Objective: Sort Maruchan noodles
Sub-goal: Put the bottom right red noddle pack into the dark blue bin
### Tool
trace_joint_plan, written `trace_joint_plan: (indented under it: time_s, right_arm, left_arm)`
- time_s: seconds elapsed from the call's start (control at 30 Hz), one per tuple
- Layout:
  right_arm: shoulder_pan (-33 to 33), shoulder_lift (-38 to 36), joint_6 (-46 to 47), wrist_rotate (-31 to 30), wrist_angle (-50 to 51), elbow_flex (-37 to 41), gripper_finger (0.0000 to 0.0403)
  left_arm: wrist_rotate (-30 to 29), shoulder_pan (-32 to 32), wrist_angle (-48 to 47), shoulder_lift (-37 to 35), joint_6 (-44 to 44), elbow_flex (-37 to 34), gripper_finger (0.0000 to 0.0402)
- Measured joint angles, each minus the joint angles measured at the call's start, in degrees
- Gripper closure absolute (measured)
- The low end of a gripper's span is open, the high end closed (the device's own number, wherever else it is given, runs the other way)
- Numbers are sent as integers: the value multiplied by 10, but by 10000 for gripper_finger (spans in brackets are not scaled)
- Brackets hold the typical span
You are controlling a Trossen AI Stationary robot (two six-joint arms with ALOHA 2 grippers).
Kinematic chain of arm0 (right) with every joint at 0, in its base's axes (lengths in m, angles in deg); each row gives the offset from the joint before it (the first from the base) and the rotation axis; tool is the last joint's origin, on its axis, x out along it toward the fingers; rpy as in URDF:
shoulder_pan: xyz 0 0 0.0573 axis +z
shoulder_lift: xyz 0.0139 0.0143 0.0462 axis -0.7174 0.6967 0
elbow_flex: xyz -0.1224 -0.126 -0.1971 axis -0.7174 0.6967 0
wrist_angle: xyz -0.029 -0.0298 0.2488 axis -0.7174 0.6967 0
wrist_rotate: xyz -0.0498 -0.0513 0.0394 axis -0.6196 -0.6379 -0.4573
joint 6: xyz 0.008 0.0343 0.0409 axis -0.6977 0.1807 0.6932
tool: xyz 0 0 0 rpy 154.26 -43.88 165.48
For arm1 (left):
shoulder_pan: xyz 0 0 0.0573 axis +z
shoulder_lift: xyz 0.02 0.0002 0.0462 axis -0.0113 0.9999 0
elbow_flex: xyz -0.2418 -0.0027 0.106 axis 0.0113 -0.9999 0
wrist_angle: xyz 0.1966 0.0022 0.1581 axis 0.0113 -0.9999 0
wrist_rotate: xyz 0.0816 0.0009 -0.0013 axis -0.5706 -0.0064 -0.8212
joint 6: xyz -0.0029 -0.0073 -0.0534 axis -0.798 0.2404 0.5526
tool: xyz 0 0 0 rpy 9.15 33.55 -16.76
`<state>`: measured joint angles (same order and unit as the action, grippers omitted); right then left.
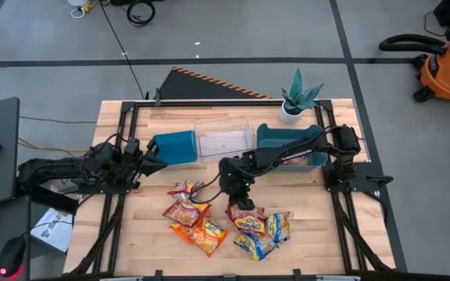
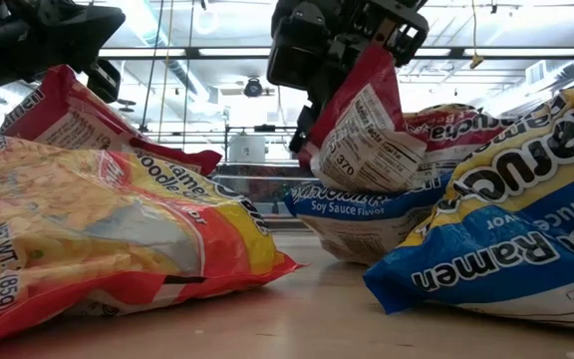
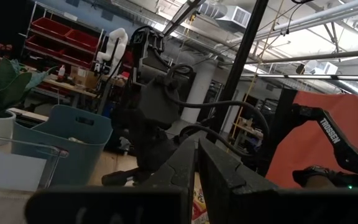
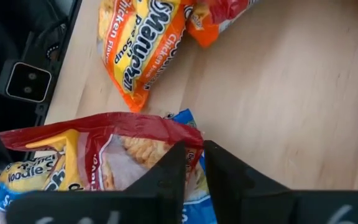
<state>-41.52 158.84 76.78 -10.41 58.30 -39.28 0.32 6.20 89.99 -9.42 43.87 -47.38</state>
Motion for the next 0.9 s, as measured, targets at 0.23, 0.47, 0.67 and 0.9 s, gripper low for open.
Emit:
trace_joint_plan:
  time_s: [0.23, 0.47, 0.67, 0.9]
  right_arm:
    - [0, 0, -11, 14, 5, 0, 393]
    - [-7, -12, -17, 2, 67, -19, 397]
    - [-9, -41, -35, -67, 143, -54, 399]
    - [-9, -73, -26, -110, 169, -58, 397]
  left_arm:
    - [0, 0, 0, 0, 0, 0, 374]
    - [0, 0, 0, 0, 0, 0, 374]
    - [0, 0, 0, 0, 0, 0, 374]
    - [0, 0, 0, 0, 0, 0, 374]
